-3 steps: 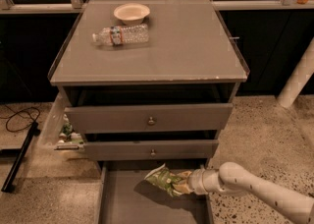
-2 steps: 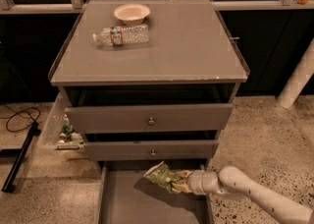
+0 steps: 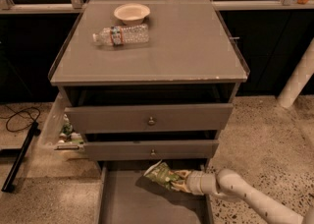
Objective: Place green jalapeno chip bag into bottom drawer
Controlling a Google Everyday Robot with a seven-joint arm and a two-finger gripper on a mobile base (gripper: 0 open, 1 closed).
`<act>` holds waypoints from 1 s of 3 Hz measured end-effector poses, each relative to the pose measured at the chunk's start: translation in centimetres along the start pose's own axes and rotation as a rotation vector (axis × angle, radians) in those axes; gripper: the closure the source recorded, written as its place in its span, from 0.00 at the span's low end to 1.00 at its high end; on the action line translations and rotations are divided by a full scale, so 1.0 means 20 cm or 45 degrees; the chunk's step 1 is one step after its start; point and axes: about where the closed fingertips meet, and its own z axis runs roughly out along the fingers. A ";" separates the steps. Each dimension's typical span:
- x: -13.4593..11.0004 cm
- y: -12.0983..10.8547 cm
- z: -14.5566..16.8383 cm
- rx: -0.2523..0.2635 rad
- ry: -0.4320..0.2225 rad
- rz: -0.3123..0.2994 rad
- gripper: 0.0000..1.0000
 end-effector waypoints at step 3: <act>0.24 0.04 0.25 -0.039 0.079 -0.097 1.00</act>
Offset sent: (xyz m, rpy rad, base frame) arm -0.0001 0.0168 -0.0411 -0.0447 -0.0334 0.0535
